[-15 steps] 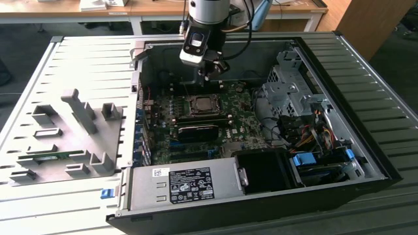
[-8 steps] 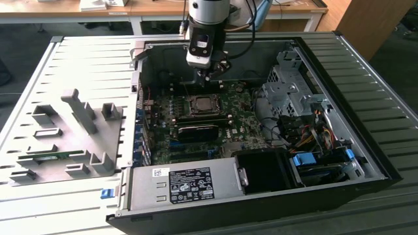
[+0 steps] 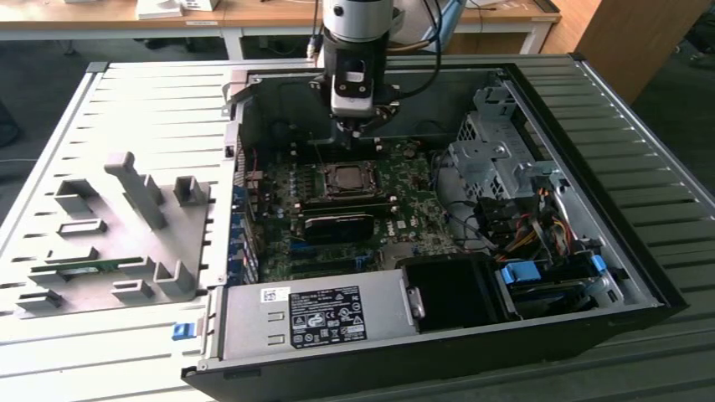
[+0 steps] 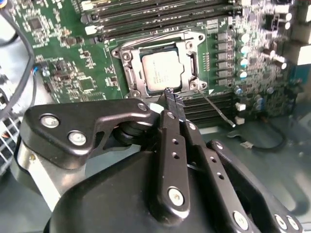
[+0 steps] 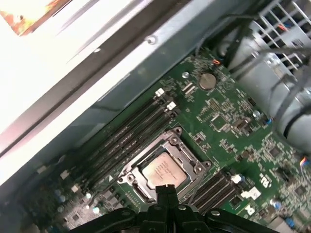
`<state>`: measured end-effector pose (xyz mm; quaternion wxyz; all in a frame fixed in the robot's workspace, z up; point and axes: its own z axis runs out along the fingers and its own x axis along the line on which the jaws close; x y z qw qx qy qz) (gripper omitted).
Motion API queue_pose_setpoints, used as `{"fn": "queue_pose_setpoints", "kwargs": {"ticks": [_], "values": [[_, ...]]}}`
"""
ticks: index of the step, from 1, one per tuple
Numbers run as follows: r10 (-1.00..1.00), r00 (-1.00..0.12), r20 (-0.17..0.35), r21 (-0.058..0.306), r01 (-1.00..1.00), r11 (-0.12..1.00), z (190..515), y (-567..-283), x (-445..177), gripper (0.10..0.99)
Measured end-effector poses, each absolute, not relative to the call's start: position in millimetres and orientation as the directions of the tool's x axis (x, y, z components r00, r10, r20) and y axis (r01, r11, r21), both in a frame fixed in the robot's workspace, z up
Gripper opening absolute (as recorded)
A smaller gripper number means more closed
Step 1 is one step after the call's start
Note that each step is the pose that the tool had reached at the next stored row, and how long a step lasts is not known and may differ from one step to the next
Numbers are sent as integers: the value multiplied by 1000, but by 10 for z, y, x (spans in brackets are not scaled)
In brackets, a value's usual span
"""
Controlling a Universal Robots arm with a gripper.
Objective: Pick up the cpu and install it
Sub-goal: 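Install the first cpu locking lever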
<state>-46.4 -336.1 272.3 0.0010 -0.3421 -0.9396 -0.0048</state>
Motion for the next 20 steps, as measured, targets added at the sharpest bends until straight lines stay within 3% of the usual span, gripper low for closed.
{"fn": "queue_pose_setpoints", "kwargs": {"ticks": [20], "values": [[295,-956,5,8,295,956,2707,-3361,-464,106]]}}
